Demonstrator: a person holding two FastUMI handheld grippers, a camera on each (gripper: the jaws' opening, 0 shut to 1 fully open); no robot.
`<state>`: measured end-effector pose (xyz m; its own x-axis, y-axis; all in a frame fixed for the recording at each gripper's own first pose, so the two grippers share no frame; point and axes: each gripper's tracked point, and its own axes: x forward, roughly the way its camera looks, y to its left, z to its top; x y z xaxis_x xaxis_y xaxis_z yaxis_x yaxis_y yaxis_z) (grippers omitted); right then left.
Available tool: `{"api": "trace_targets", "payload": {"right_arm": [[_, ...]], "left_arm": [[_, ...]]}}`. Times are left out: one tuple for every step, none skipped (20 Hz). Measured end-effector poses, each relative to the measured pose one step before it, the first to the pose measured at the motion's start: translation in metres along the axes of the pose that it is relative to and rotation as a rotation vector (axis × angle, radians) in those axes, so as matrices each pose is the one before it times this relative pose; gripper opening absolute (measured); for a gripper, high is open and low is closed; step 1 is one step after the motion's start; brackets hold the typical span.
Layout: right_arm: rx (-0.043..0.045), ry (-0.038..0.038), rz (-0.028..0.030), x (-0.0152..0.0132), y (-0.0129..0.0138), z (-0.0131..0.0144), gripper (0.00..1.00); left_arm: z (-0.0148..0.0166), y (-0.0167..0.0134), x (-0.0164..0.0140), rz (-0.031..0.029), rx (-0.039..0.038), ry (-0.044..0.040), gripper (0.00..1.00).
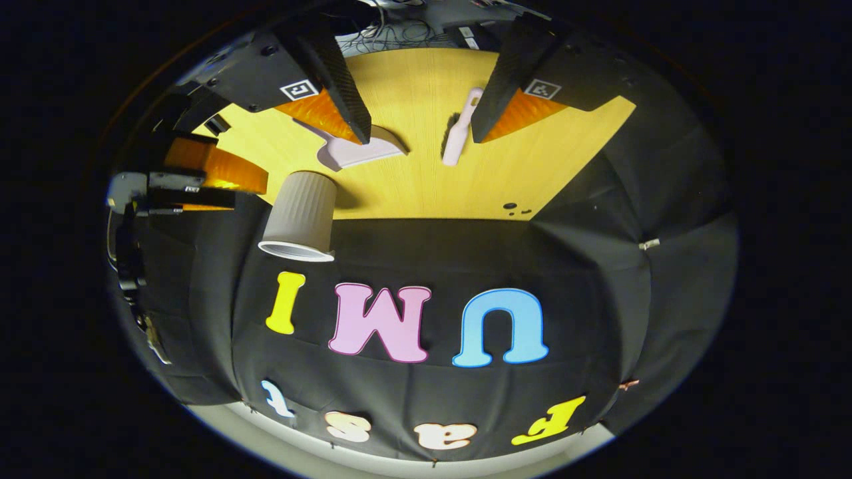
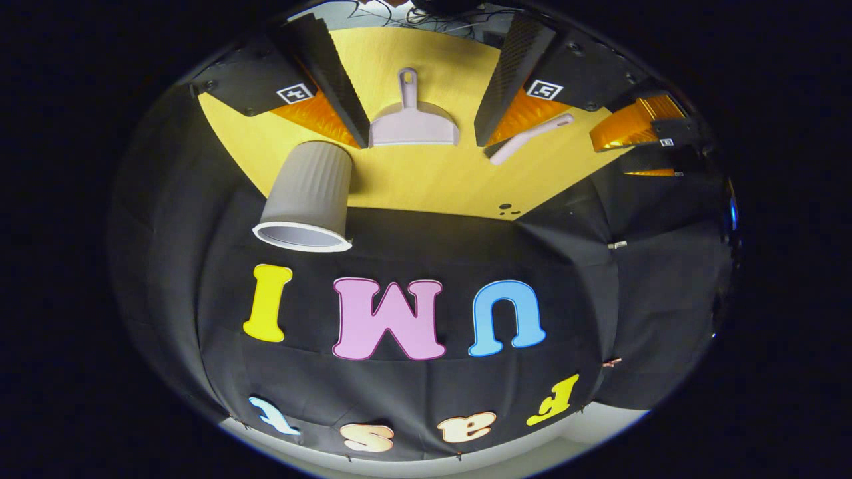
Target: Pick up the small broom and dustpan from the desktop, sweep the trash into the dustpan with the broom, and then empty the trash into the garbage bin.
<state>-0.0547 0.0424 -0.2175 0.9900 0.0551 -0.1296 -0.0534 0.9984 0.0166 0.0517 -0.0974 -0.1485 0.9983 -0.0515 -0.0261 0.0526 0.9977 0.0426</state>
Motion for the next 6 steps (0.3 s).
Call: {"api": "trace_targets", "payload": {"right_arm": [[0.01166, 0.00642, -0.00828, -0.00262, 0.00001, -0.00474, 0.99], [0.01318, 0.01169, 0.00488, -0.00368, 0.00364, -0.00787, 0.99], [-0.00899, 0.01851, 0.01118, -0.0009, 0.00402, -0.00643, 0.99], [-0.01735, 0.01845, -0.00491, -0.00196, -0.00314, -0.00574, 0.99], [-0.00729, 0.00888, -0.00486, -0.00255, -0.00245, -0.00233, 1.0], [0.0028, 0.00543, 0.00829, -0.00203, 0.00291, -0.00196, 1.0]], "left_arm": [[0.00151, 0.00126, 0.00222, 0.00527, -0.00655, 0.00262, 0.96], [-0.00357, -0.00169, 0.00051, 0.00422, -0.00893, 0.004, 0.96], [-0.00174, -0.00228, -0.00133, 0.00181, -0.01304, 0.00344, 0.96], [-0.00279, -0.00196, -0.00015, -0.00416, -0.01573, 0.00414, 0.97], [-0.00351, -0.00276, -0.00039, -0.00564, -0.01385, 0.0081, 0.96], [-0.00575, -0.00395, -0.00016, -0.00976, -0.009, 0.01045, 0.96]]}}
